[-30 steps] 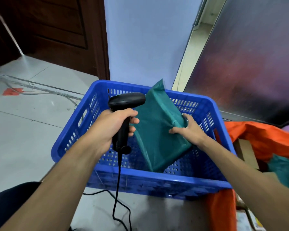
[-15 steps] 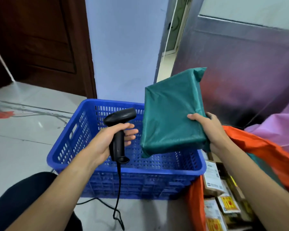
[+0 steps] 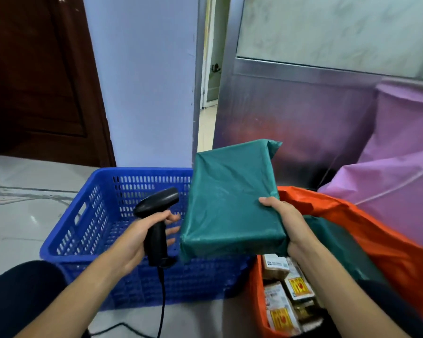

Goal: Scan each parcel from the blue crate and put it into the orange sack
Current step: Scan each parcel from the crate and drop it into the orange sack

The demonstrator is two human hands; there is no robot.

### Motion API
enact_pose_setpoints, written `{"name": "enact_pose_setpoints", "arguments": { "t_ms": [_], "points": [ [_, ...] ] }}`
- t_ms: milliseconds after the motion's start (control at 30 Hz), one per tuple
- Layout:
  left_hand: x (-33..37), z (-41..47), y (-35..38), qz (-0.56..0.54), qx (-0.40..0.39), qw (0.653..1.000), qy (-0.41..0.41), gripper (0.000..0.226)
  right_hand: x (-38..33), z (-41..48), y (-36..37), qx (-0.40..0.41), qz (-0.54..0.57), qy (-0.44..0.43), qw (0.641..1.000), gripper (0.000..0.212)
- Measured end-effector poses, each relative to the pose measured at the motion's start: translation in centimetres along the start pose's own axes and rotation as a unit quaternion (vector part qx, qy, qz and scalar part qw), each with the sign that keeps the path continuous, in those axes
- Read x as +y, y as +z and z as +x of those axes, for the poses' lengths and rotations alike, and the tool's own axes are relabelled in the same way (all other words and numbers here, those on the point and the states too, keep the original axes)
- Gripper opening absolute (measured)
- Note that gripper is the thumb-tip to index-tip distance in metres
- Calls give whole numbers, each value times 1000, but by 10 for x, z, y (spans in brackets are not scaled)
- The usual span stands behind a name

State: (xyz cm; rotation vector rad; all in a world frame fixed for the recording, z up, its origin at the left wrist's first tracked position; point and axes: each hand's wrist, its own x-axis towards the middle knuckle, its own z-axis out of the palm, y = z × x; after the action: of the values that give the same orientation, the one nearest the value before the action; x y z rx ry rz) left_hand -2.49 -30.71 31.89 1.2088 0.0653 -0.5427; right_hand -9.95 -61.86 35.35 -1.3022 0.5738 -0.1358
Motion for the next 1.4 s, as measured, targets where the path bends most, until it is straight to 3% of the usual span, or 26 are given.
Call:
{"name": "enact_pose_setpoints", "arguments": {
  "t_ms": [133,233,300,500,600,767,867,1000,1133,1400],
  "points": [
    [-13,-7,10,12,-38,999,-14,60,12,-12,-6,1,-12,20,1000,89],
    [-23,-10,16,10,-37,999,2,40,18,-12,-13,2,-19,38,999,92],
    [-27,-12,18,23,-37,999,3,45,20,-14,-16,-4,-16,41,999,92],
    [-34,-5,14,32,-25,999,1,47,19,-31,-18,-28,-13,49,998,37],
    [-40,-3,16,37,-33,999,9,45,18,-36,-18,-24,-20,53,998,29],
    [-48,1,13,58,-33,998,4,56,18,-34,-18,-4,-57,56,997,44],
    [-50,0,18,81,-43,996,-6,52,12,-30,-20,21,-115,7,993,73],
    [-51,-2,28,127,-46,991,4,55,-7,-33,-16,47,-229,-57,971,78],
    [-39,3,33,121,-60,990,42,40,-24,-36,-1,81,-373,-73,922,112],
    [-24,10,34,89,12,994,63,10,-24,-66,57,45,-569,-117,812,110]
  ]
}}
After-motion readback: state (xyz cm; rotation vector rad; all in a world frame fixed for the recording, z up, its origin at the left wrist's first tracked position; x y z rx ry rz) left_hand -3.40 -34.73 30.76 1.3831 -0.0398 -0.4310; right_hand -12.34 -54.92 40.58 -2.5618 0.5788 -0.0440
